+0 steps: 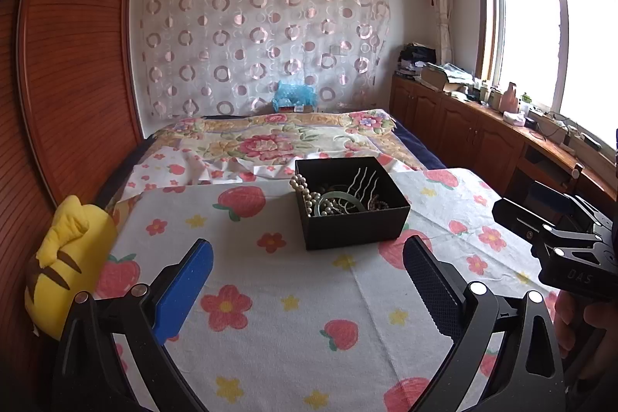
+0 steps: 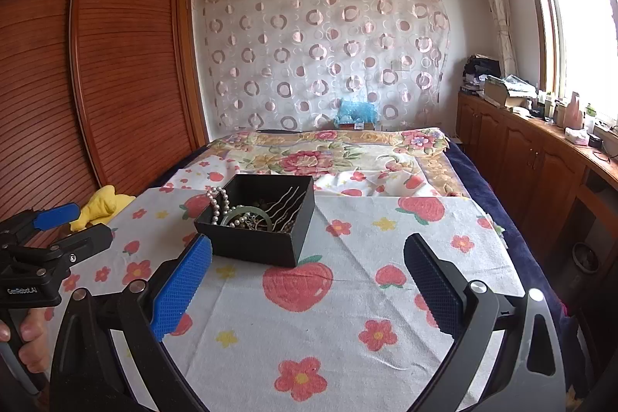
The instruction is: Organize jewelry
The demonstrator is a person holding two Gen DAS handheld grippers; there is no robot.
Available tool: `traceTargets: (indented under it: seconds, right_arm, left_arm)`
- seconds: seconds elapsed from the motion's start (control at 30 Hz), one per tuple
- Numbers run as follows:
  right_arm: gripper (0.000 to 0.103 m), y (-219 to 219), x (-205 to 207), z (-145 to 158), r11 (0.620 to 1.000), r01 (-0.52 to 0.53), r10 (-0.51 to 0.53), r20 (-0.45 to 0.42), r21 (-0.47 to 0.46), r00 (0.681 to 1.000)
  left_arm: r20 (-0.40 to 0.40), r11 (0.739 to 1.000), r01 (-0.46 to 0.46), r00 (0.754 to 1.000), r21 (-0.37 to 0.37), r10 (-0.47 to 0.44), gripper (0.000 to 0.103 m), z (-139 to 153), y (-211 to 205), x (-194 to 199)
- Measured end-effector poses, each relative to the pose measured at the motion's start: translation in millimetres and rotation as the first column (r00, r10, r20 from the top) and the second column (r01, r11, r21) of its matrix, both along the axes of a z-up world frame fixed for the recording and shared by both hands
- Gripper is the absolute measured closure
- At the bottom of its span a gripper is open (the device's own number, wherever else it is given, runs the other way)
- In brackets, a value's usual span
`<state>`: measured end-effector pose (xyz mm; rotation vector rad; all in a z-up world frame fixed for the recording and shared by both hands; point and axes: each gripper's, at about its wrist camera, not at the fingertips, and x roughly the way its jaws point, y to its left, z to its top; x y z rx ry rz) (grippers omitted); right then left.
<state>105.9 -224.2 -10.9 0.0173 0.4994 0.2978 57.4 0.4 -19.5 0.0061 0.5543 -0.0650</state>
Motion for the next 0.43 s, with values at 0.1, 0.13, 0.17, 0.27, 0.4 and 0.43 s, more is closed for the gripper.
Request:
traceTargets:
  seconds: [0.1,0.13,0.17,0.27,0.4,0.43]
  right_arm:
    - [0.003,-0.1,0.3,-0.2,1.000,0.000,0.000,0.000,0.002,1.000]
    - [0.003,0.1,0.4,-0.4,1.000,0.000,0.000,0.000,0.002,1.000]
    - [0.003,-0.4,0.0,-0.3,1.000,-0.001,0.001,0.000,0.002,1.000]
    - [0.003,-0.5,0.0,-0.5,1.000,0.000,0.000,0.000,0.002,1.000]
    - [0.003,-0.6,0.0,-0.7,1.000,0.000,0.000,0.001,0.002,1.000]
    - [0.003,-0.6,0.0,-0.7,1.000,0.000,0.000,0.000,0.002,1.000]
  left_arm:
    - [0.000,1.000,-0.001,1.000,0.002,0.001,0.008,-0.7,0.0,0.2]
    - [-0.001,1.000,-0.001,1.000,0.002,0.001,0.008,-1.2,0.5,-0.2]
    - [-0.001,1.000,-0.001,1.000,0.002,0.001,0.008,-1.1,0.4,-0.2]
    - [0.000,1.000,-0.001,1.000,0.001,0.001,0.008,-1.9,1.0,-0.4]
    - [0.001,1.000,0.000,1.000,0.001,0.000,0.008,-2.4,1.2,-0.4]
    - [0.001,1.000,0.000,1.000,0.001,0.000,0.008,-1.8,0.5,-0.3]
